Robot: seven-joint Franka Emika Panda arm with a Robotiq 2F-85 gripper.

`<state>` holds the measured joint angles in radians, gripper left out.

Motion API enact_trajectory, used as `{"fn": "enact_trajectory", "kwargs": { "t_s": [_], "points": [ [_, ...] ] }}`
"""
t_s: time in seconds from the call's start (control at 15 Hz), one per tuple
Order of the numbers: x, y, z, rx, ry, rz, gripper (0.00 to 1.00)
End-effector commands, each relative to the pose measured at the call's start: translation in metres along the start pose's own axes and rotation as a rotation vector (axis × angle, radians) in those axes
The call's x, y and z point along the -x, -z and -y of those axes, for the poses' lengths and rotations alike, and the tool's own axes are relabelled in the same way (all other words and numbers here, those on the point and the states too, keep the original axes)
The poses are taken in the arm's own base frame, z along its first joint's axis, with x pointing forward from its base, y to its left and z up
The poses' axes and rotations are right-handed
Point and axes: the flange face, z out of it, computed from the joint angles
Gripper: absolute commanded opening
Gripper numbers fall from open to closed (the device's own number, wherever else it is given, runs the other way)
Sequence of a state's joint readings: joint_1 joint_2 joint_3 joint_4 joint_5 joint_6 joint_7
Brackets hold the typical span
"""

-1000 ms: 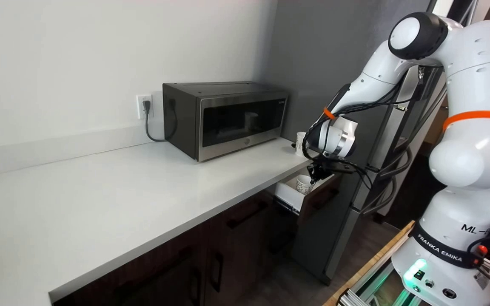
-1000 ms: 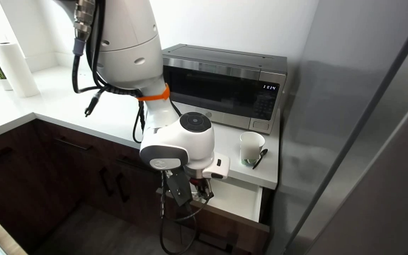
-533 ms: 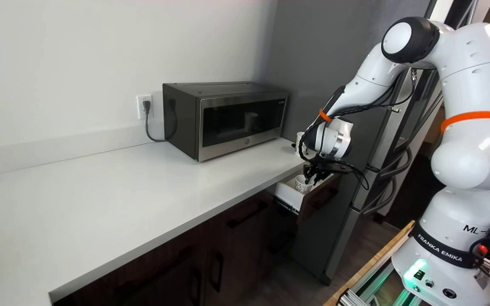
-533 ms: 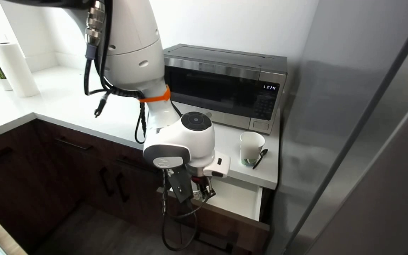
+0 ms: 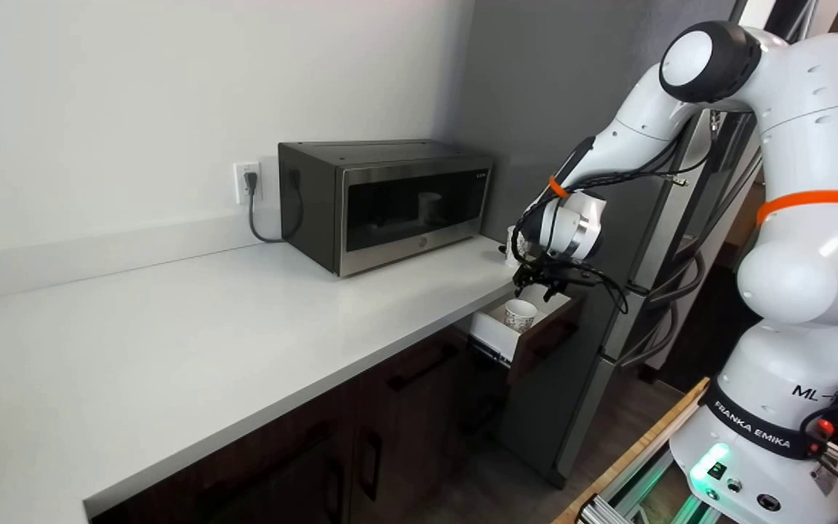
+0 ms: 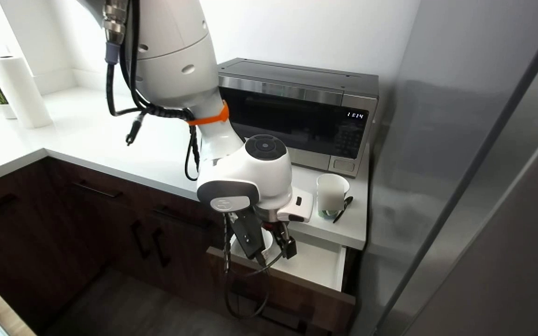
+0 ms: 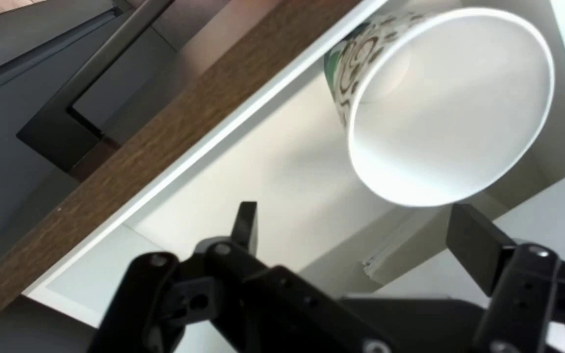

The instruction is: Put the left and right cups in the drawer

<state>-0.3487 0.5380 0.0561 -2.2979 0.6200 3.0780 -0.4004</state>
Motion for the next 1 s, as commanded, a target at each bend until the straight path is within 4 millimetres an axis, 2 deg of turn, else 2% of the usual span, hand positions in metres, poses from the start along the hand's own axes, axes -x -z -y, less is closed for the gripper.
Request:
{"fn": "enact_trajectory", "kwargs": {
  "t_s": [0.0, 0.53, 0.93],
  "points": [
    [-0.01, 0.032, -0.013, -0.011, 0.034, 0.024, 1.0],
    [-0.046, 0.101, -0.058, 0.074, 0.105, 0.005, 1.0],
    [-0.071, 0.138, -0.057, 0.076, 0.044, -0.069, 1.0]
  ]
}}
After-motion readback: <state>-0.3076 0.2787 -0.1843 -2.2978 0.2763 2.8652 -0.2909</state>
